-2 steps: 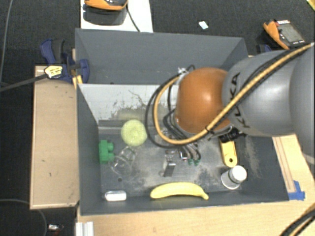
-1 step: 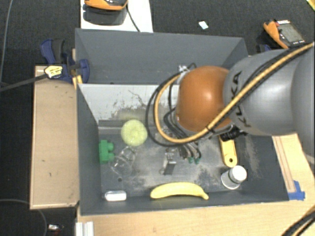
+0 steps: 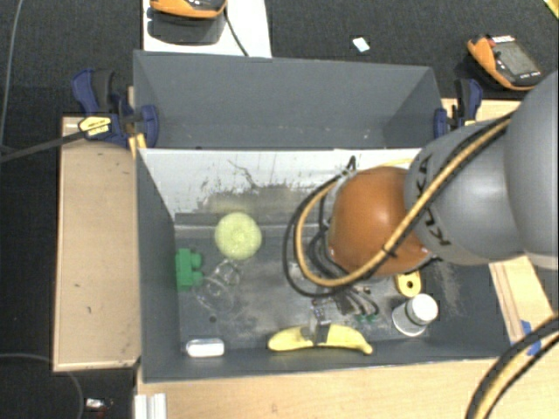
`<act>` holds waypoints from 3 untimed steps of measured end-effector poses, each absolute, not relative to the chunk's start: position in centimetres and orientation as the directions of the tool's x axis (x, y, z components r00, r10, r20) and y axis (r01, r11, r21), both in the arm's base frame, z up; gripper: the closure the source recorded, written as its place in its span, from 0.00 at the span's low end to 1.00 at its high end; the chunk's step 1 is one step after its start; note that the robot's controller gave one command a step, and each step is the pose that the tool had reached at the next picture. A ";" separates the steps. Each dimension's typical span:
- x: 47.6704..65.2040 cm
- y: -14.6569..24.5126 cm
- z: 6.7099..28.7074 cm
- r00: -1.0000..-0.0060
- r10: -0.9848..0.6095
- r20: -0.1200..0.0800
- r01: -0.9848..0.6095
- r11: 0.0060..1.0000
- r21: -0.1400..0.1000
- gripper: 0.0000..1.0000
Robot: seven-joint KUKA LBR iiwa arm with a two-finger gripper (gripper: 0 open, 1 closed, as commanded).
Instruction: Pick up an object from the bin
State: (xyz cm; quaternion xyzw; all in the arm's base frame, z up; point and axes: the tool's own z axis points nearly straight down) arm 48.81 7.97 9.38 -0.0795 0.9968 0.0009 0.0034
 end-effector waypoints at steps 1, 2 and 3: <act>48.1 7.2 11.5 -0.902 -0.432 -0.007 -0.432 0.902 -0.001 0.00; 47.9 3.7 10.9 -0.974 -0.225 -0.007 -0.225 0.974 0.000 0.00; 47.8 4.2 8.8 -0.949 -0.314 -0.007 -0.314 0.949 0.000 0.00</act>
Offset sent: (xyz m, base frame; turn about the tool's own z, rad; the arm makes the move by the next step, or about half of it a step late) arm -0.0105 -0.0614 0.0062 0.0852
